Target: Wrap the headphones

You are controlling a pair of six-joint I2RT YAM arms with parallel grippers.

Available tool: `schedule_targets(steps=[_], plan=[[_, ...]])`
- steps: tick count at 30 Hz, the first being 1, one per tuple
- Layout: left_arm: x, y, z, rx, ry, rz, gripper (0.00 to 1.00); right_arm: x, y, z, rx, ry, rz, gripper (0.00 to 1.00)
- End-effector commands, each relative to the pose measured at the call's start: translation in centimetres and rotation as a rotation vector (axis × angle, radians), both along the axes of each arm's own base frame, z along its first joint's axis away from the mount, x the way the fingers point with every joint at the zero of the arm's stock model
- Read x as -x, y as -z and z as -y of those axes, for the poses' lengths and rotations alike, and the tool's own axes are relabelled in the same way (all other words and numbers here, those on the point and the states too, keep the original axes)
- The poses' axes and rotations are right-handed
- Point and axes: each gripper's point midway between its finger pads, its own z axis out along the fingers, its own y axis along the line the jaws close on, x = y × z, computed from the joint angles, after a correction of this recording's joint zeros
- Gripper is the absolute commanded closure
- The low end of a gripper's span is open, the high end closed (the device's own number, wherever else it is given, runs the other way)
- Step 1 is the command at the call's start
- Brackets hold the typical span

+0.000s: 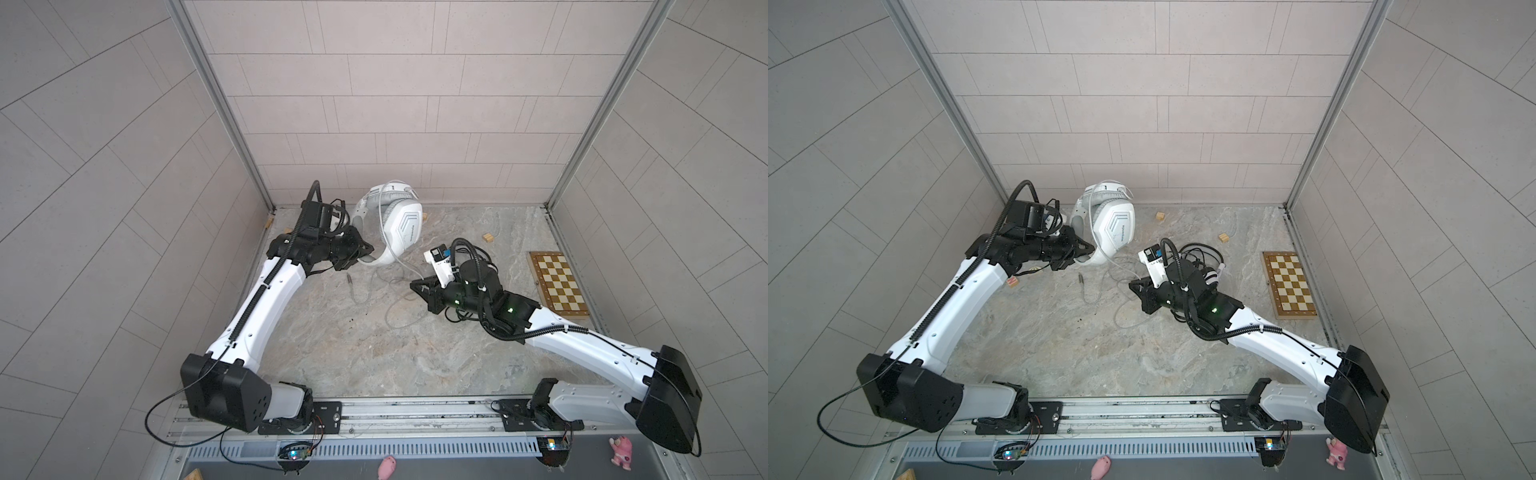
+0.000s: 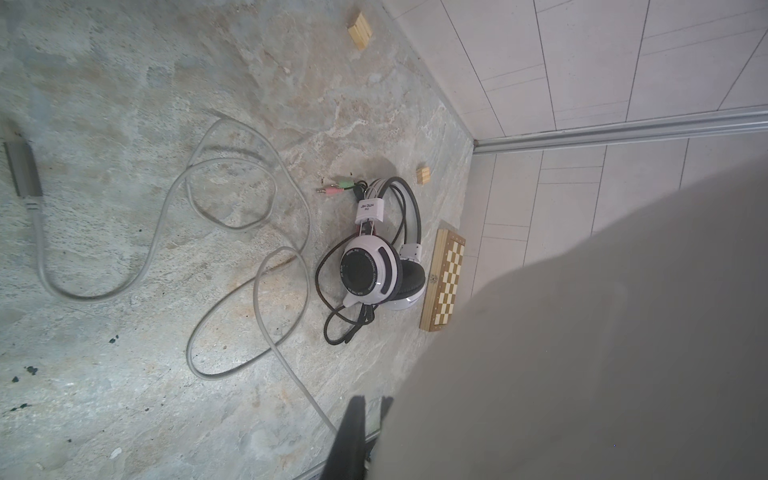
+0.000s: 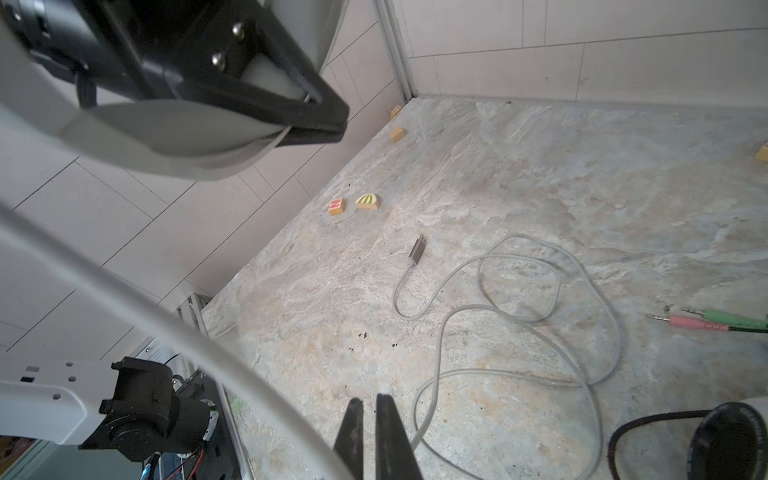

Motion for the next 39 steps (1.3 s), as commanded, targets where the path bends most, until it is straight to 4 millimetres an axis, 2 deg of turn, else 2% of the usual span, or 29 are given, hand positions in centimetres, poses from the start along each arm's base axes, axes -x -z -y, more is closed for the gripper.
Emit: schedule_targets(steps=[1,11,16,22,24,34,39], plan=[[0.8,-4.9,1.4,0.111,0.103,0.152,1.00,-0.7,-1.1,-0.1,-0.060,-0.010,0.023,0.88],[1.8,-7.2,3.0,0.232,0.203,0.205,1.00,-2.3,-1.9,-2.3,-0.136,-0.059,0.020,0.86],[2.0,-6.9,3.1,0.232,0.219,0.215,1.00,-2.9,-2.7,-2.0,-0.149,-0.055,0.035,0.86],[1.8,-6.3,3.1,0.226,0.219,0.220,1.00,-2.7,-3.5,-1.0,-0.109,-0.041,0.058,0.92],[1.8,-6.6,3.3,0.252,0.222,0.226,1.00,-2.9,-3.0,-0.4,-0.079,-0.015,0.062,0.93],[2.0,-9.6,4.0,0.361,0.255,0.269,1.00,-5.1,2.0,3.2,-0.021,0.071,-0.034,0.94],[2.2,-10.1,4.0,0.368,0.254,0.282,1.00,-5.5,2.8,3.7,-0.015,0.074,-0.049,0.92]])
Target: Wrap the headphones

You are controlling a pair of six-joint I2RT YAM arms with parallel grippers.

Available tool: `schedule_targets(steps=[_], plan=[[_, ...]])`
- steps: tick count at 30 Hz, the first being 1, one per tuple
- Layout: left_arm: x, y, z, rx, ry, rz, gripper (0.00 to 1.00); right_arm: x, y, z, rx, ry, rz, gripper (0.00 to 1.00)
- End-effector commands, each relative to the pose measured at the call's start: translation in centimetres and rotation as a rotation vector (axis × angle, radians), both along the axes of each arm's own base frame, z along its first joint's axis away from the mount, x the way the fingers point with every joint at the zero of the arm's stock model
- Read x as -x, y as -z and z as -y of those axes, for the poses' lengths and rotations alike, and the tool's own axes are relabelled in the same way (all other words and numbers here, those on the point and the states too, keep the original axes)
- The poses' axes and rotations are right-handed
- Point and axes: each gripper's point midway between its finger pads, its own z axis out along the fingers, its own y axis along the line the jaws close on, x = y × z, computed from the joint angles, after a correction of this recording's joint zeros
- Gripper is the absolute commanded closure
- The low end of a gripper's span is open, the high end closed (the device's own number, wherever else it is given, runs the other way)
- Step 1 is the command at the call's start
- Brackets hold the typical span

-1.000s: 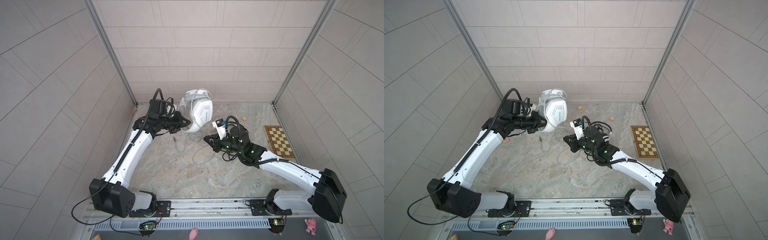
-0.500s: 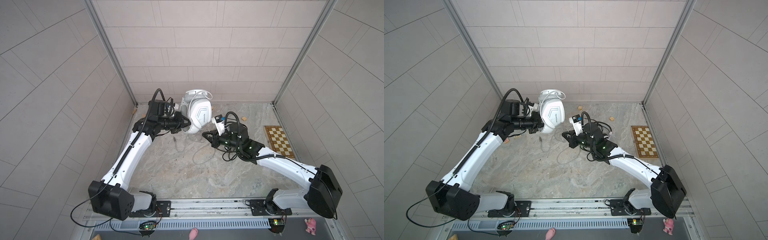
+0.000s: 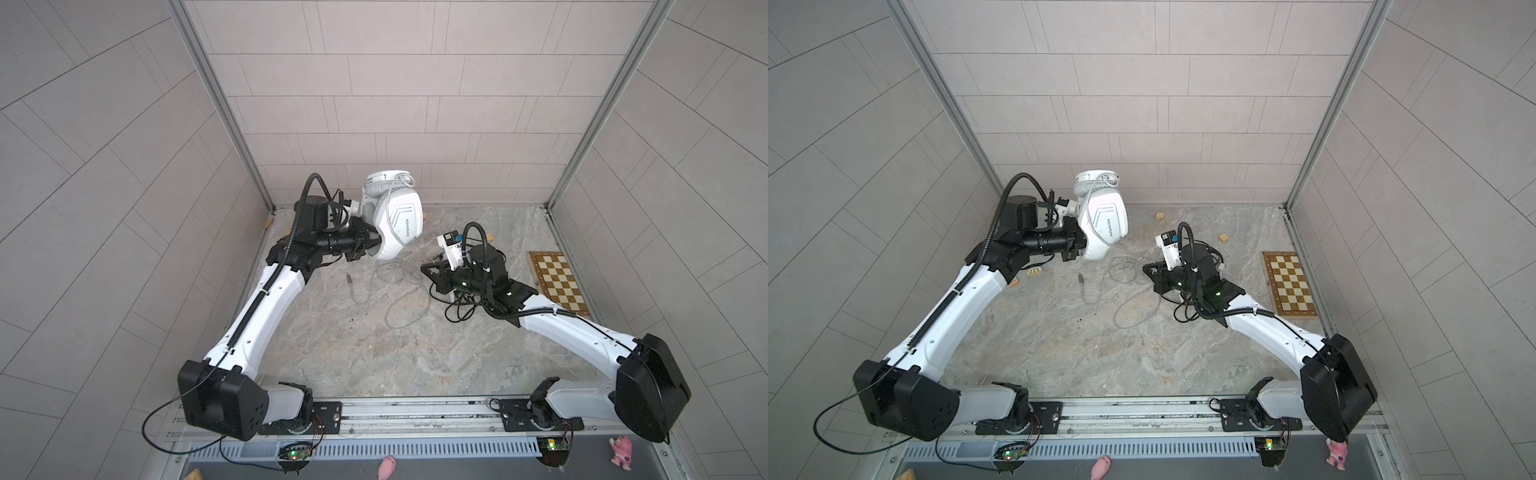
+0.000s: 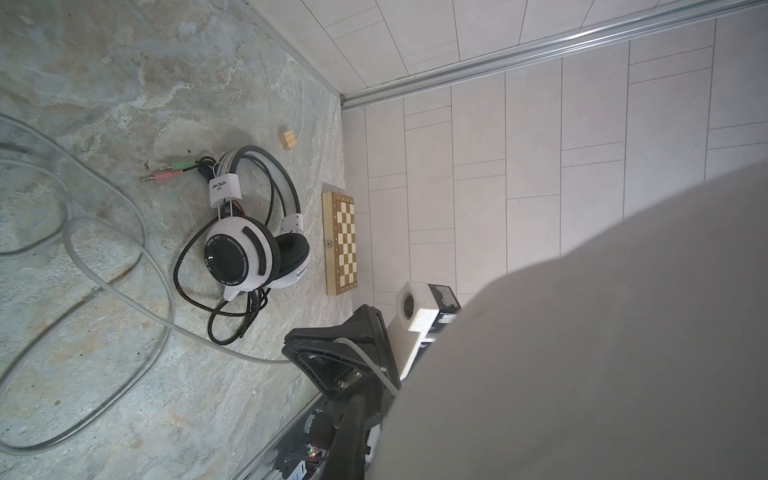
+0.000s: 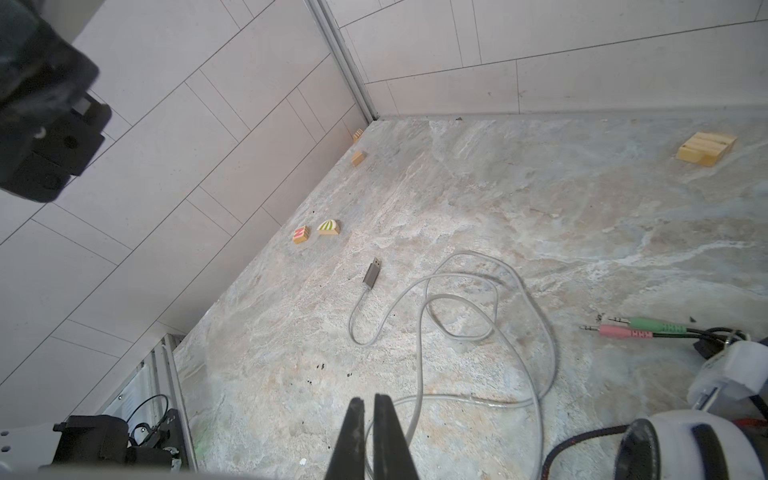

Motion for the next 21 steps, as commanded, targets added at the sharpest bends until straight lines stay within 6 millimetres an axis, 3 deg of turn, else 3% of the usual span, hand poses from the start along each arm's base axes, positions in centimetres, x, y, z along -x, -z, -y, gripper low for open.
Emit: schedule_targets(steps=[1,12,21], plan=[[1.6,-4.1,0.3,0.080,0.058,0.118,1.00,-0.1,0.7,0.3,0.014,-0.002,-0.019,0.92],[2.2,-5.8,0.6,0.137,0.095,0.151,1.00,-1.5,1.6,0.2,0.020,-0.002,-0.031,0.90],[3.0,-4.8,0.9,0.127,0.126,0.141,1.00,-3.2,1.8,-0.2,0.003,0.001,-0.029,0.88]])
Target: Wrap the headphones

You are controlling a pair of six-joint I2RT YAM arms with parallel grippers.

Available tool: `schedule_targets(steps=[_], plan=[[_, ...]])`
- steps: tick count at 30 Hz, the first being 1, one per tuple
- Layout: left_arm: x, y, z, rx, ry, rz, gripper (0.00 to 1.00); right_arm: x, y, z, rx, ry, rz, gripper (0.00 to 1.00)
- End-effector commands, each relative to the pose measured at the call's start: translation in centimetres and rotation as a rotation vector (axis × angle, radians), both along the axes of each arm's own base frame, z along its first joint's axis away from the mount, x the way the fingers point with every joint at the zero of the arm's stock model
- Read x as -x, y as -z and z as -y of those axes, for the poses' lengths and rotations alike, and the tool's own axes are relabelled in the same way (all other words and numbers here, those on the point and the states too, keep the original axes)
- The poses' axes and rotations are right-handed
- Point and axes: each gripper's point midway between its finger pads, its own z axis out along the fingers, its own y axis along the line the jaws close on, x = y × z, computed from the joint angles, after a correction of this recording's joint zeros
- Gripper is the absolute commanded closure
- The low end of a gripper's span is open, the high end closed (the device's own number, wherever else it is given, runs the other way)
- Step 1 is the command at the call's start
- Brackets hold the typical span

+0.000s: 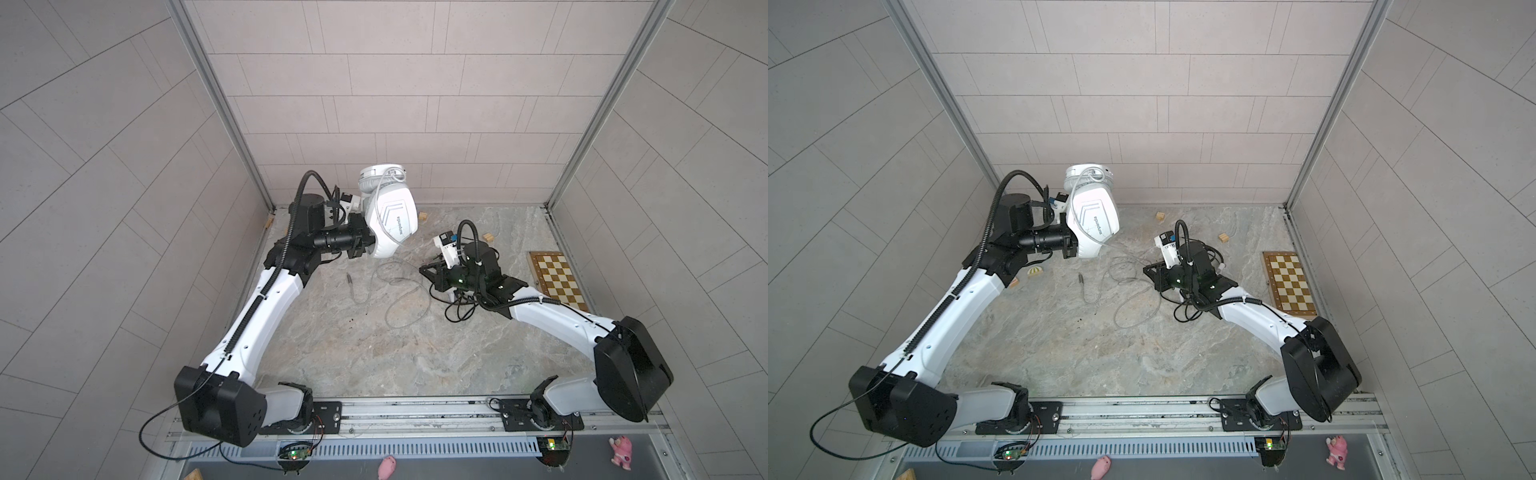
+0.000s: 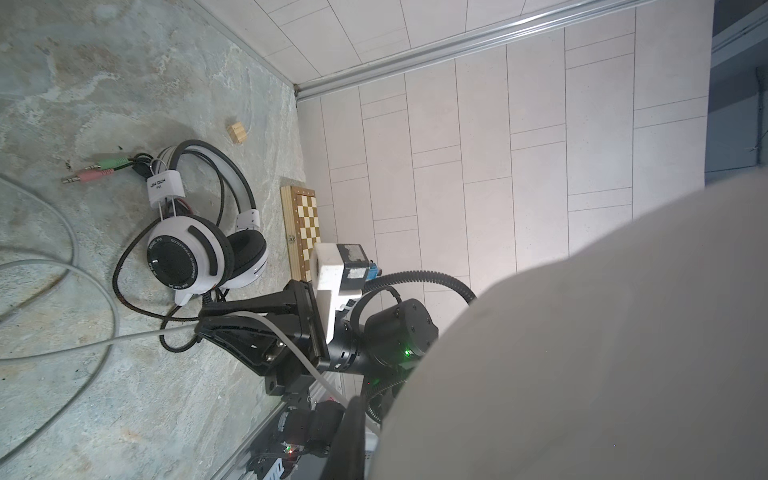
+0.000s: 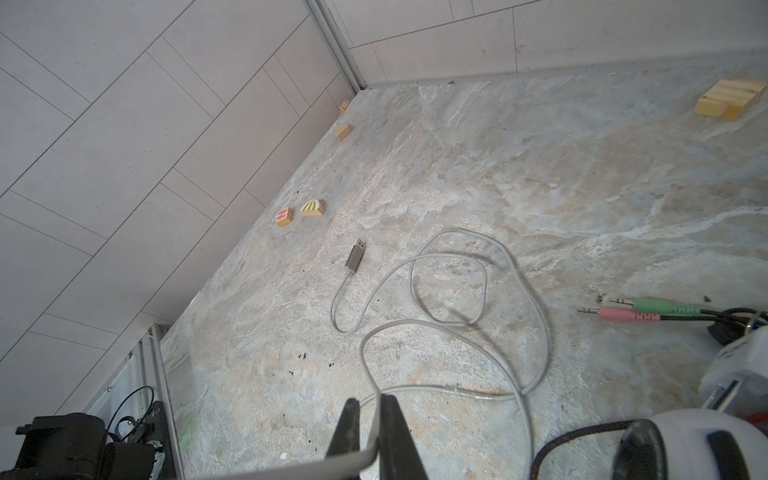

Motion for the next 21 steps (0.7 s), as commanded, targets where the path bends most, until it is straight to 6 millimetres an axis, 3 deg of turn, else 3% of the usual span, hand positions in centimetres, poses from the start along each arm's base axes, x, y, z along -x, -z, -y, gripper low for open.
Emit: schedule_targets(steps=[1,5,9,16,21], plan=[[1.9,-2.3,0.3,0.038,0.062,0.094,1.00,-1.5,-1.5,-0.1,-0.029,0.016,0.033,0.88],[2.4,-1.6,1.1,0.026,0.090,0.082,1.00,-3.2,-2.3,-0.9,-0.071,0.023,0.044,0.88],[3.5,0.5,1.7,-0.065,0.122,0.068,1.00,-5.8,-2.5,-1.6,-0.105,0.041,0.050,0.89],[7.1,6.9,1.2,-0.294,0.223,-0.003,1.00,-11.0,-4.7,0.9,-0.183,0.106,0.065,0.92],[9.4,12.4,0.6,-0.499,0.314,-0.065,1.00,-12.6,-7.5,2.3,-0.193,0.084,0.091,0.94]])
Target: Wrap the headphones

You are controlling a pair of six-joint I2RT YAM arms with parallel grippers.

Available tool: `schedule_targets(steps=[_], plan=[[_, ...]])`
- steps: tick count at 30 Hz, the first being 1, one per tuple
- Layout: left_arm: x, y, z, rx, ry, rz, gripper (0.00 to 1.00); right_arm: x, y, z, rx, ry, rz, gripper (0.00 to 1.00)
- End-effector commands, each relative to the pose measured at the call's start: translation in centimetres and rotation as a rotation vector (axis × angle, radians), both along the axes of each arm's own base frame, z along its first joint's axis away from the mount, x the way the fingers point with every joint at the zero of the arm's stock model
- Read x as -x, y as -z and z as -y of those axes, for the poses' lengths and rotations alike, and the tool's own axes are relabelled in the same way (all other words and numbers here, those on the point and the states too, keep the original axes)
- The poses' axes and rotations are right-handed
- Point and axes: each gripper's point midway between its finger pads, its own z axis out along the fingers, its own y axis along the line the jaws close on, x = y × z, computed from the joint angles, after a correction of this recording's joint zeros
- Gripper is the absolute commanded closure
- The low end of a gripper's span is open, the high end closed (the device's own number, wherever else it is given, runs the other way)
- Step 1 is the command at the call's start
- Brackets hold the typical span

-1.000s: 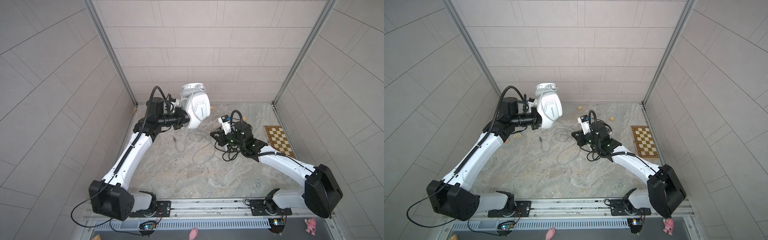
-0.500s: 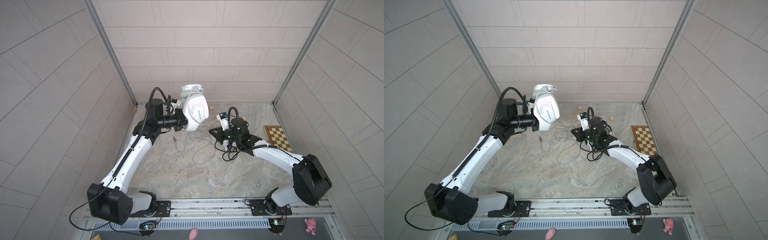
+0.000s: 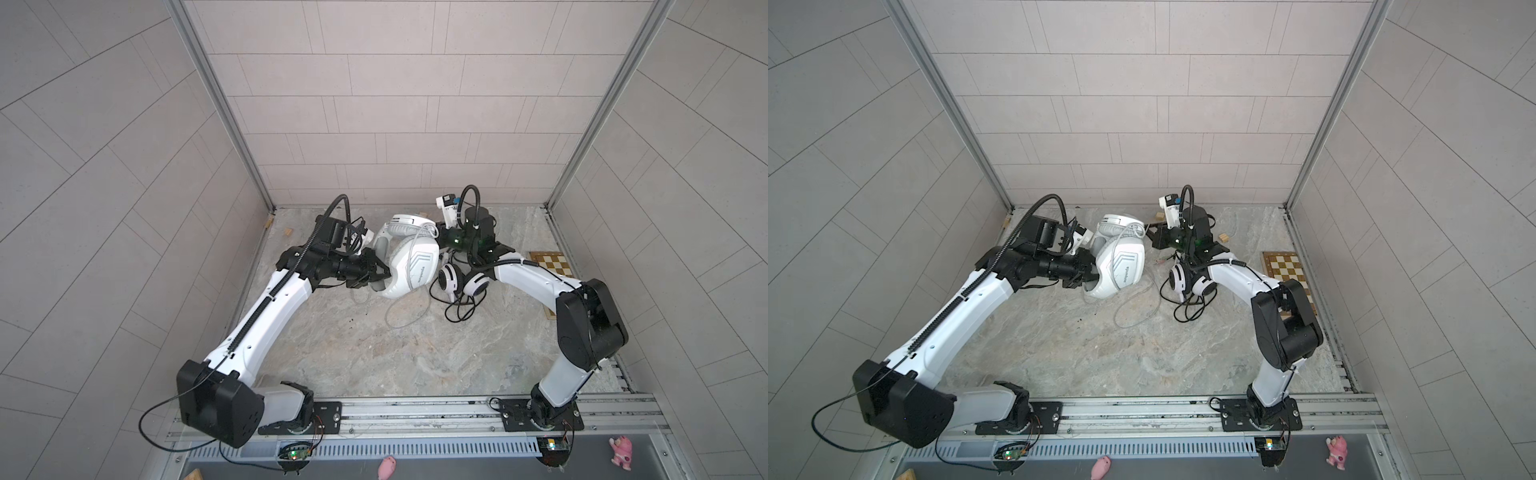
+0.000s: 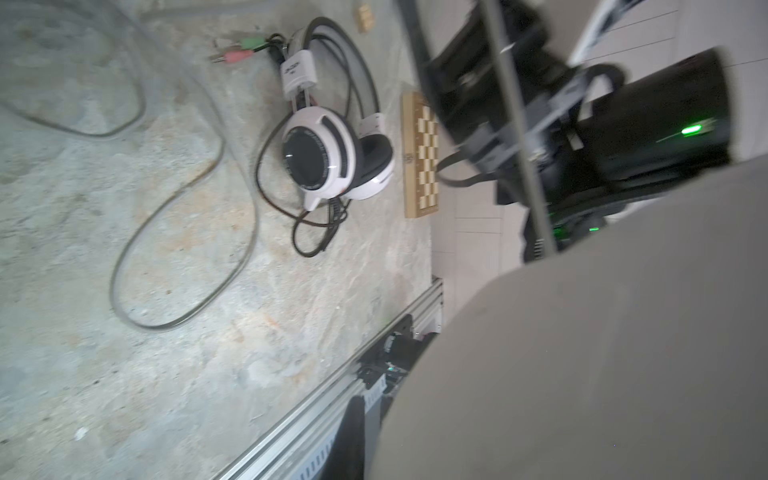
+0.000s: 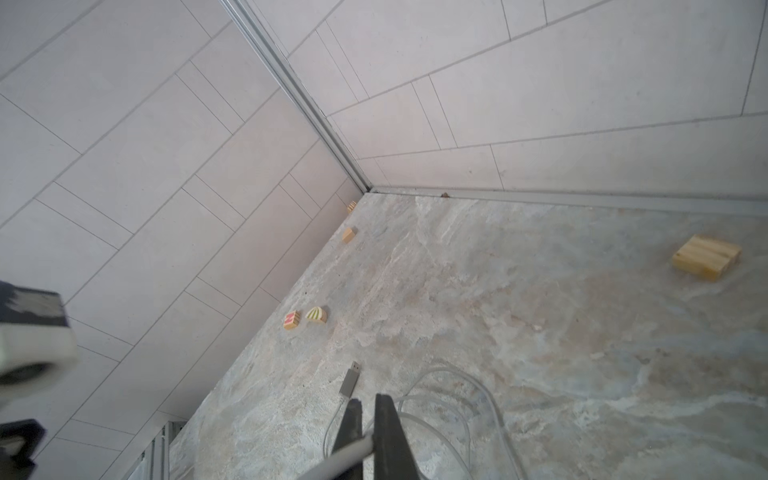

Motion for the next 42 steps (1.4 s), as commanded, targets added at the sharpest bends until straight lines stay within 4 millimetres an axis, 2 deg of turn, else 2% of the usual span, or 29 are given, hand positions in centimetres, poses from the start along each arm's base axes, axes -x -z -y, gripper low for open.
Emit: schedule_targets(steps=[1,7,11,15,18,25,32,36,42], plan=[[4.4,2.3,0.1,-0.116,0.209,-0.004,1.00,-1.4,-1.4,1.4,-0.001,0.023,0.003,0.94],[5.7,7.0,-1.5,-0.378,0.308,-0.063,1.00,-0.1,-2.9,0.7,0.039,-0.064,0.039,0.94],[6.3,9.1,-2.9,-0.534,0.368,-0.121,1.00,0.9,-3.4,0.9,0.074,-0.081,0.057,0.94],[5.1,11.5,-5.5,-0.731,0.328,-0.139,1.00,2.1,-4.8,1.8,0.090,-0.050,0.103,0.94],[4.0,12.2,-7.3,-0.854,0.263,-0.134,1.00,3.4,-6.3,2.4,0.093,-0.031,0.143,0.94],[0.9,12.3,-10.2,-1.059,0.090,-0.094,1.00,7.5,-8.7,1.9,0.100,-0.035,0.222,0.94],[-1.2,10.9,-12.7,-1.243,-0.042,-0.023,1.00,11.0,-8.9,0.6,0.213,-0.032,0.265,0.94],[-2.3,9.7,-13.7,-1.290,-0.148,0.024,1.00,13.0,-9.2,0.5,0.255,-0.040,0.269,0.94],[-4.1,6.4,-14.8,-1.291,-0.341,0.151,1.00,16.3,-9.1,-0.2,0.324,-0.104,0.263,0.93]])
